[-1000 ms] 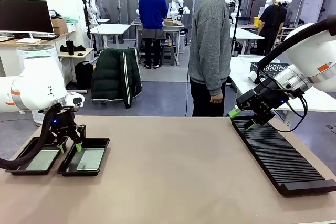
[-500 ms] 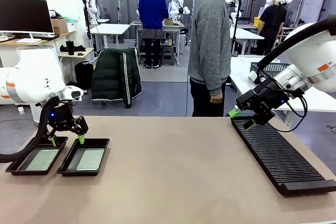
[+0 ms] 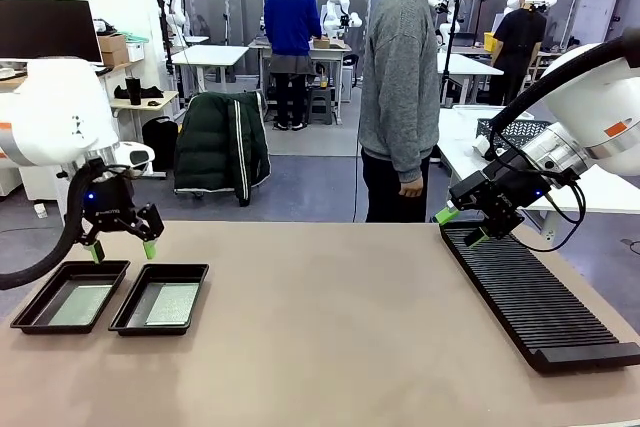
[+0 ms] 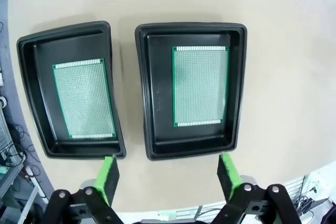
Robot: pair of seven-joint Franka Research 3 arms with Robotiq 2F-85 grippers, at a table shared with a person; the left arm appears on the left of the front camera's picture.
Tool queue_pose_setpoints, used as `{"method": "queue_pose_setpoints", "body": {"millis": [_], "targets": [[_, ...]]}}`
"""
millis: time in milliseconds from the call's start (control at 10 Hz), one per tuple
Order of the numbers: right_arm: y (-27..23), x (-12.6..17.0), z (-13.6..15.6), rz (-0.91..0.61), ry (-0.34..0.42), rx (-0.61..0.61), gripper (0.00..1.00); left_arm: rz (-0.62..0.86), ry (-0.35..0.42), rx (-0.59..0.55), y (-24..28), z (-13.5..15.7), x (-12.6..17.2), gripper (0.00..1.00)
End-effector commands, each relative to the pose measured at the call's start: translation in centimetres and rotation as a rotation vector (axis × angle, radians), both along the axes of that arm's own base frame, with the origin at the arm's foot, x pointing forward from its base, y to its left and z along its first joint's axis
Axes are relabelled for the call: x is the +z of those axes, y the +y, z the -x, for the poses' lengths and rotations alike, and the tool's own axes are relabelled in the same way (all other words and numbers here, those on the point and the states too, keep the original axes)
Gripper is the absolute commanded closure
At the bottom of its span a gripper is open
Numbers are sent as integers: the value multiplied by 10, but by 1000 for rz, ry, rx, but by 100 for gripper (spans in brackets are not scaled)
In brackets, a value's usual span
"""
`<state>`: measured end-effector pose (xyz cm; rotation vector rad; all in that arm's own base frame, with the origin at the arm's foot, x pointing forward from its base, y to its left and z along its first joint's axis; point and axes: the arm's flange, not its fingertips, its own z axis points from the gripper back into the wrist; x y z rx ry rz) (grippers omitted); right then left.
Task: Inspect and transfer BCBs to ESD trays.
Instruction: Pick up the ESD tray and place it on the left side of the table.
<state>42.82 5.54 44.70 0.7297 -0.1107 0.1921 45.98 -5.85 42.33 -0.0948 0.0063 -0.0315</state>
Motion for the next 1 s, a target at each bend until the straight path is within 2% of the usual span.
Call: {"method": "queue_pose_setpoints", "body": {"millis": [0, 500, 600, 700, 800, 900], "targets": [[1, 0, 1, -4, 2, 1, 0, -2, 28, -26, -1, 2, 22, 0], [1, 0, 1, -4, 2, 1, 0, -35, 21, -24, -16, 7, 64, 0], [1, 0, 1, -4, 2, 1, 0, -31, 9, 4, -18, 8, 71, 0], [1, 0, 1, -4, 2, 1, 0, -19, 40, 9, -22, 7, 74, 0], [1, 0, 1, -4, 2, 1, 0, -9, 5, -26, -16, 4, 65, 0], [1, 0, 1, -4, 2, 1, 0, -9, 5, -26, -16, 4, 65, 0]]}}
